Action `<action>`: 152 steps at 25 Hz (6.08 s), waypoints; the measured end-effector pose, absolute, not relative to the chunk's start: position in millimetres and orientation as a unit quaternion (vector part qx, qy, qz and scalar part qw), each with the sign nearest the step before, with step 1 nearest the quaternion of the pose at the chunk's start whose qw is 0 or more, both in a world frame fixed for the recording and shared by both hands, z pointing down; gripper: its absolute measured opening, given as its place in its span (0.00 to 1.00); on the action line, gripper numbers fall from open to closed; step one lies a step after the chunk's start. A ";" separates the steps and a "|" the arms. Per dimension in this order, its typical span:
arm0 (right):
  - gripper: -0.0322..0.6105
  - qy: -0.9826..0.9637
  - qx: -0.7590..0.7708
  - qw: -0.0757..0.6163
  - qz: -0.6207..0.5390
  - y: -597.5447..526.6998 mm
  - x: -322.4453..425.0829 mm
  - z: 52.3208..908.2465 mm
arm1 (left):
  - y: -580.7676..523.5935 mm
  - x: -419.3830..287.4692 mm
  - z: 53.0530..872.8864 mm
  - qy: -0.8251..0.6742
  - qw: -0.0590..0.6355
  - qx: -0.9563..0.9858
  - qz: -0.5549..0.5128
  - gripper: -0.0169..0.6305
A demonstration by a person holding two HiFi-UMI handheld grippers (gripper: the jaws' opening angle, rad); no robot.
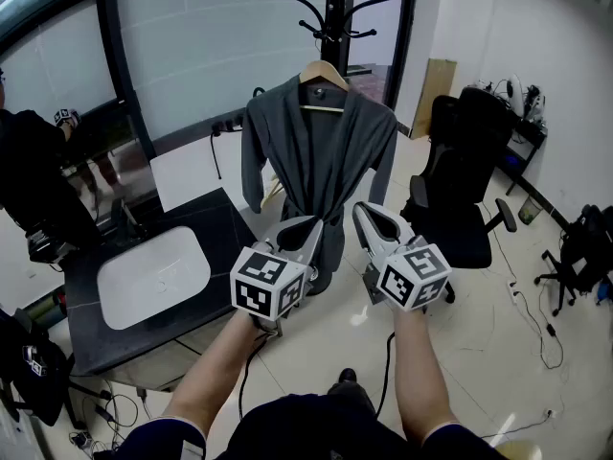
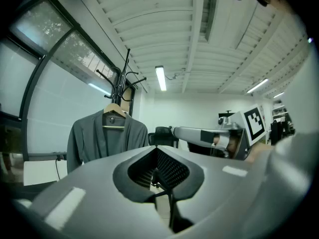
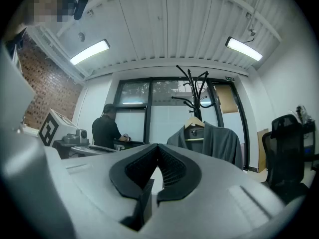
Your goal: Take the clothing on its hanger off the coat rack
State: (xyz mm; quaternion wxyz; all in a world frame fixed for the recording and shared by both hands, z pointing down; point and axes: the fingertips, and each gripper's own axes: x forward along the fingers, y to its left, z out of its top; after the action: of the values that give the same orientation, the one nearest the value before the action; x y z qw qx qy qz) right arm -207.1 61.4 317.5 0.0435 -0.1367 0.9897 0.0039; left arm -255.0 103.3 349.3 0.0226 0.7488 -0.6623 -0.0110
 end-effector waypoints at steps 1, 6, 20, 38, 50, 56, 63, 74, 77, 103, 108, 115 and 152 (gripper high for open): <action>0.05 0.990 -0.136 0.043 0.004 57.1 -206.4 317.5 | 99.2 -254.8 349.0 -0.663 0.022 0.748 -0.012 0.05; 0.05 0.990 -0.131 0.046 0.001 30.9 -205.7 318.5 | 73.7 -255.6 350.2 -0.671 0.020 0.741 -0.009 0.05; 0.05 0.997 -0.066 0.043 0.010 -55.8 -201.8 303.9 | -5.9 -260.3 329.0 -0.730 0.009 0.683 -0.019 0.05; 0.05 0.998 -0.044 0.045 0.012 -117.4 -228.5 298.9 | -56.2 -287.5 320.6 -0.760 0.008 0.649 -0.008 0.05; 0.05 0.995 -0.087 0.032 0.037 -153.4 -289.7 286.3 | -99.7 -347.7 312.7 -0.734 -0.006 0.679 -0.023 0.05; 0.05 0.993 -0.103 0.029 0.050 -163.1 -308.9 278.1 | -107.7 -373.2 306.8 -0.731 -0.013 0.682 -0.027 0.05; 0.05 0.993 -0.105 0.008 0.059 -182.3 -324.2 272.0 | -116.2 -387.7 297.0 -0.735 -0.011 0.678 -0.022 0.05; 0.35 0.977 -0.153 -0.037 0.147 -231.1 -345.3 238.5 | -122.3 -393.6 292.9 -0.738 -0.010 0.674 -0.001 0.05; 0.39 0.967 -0.155 -0.069 0.188 -244.9 -358.7 233.6 | -123.2 -396.0 292.2 -0.740 -0.009 0.673 0.000 0.05; 0.21 0.911 -0.136 -0.234 0.311 -276.3 -405.8 279.8 | -117.1 -406.0 296.3 -0.745 -0.004 0.667 0.009 0.05; 0.21 0.905 -0.144 -0.230 0.327 -272.6 -398.3 273.2 | -112.7 -404.9 293.5 -0.744 -0.007 0.668 0.007 0.05; 0.21 0.894 -0.155 -0.214 0.362 -257.3 -387.0 236.1 | -108.5 -396.7 290.0 -0.736 -0.012 0.677 0.005 0.05; 0.21 0.905 -0.213 -0.225 0.291 -235.9 -275.1 286.1 | -101.5 -358.9 296.6 -0.699 -0.008 0.715 0.013 0.05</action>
State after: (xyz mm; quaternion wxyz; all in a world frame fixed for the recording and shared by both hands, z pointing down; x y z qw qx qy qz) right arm -275.1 -235.9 286.1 -0.2250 -0.2129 0.9051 0.2914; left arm -358.9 -101.5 296.6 -0.0079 0.7150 -0.6989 0.0126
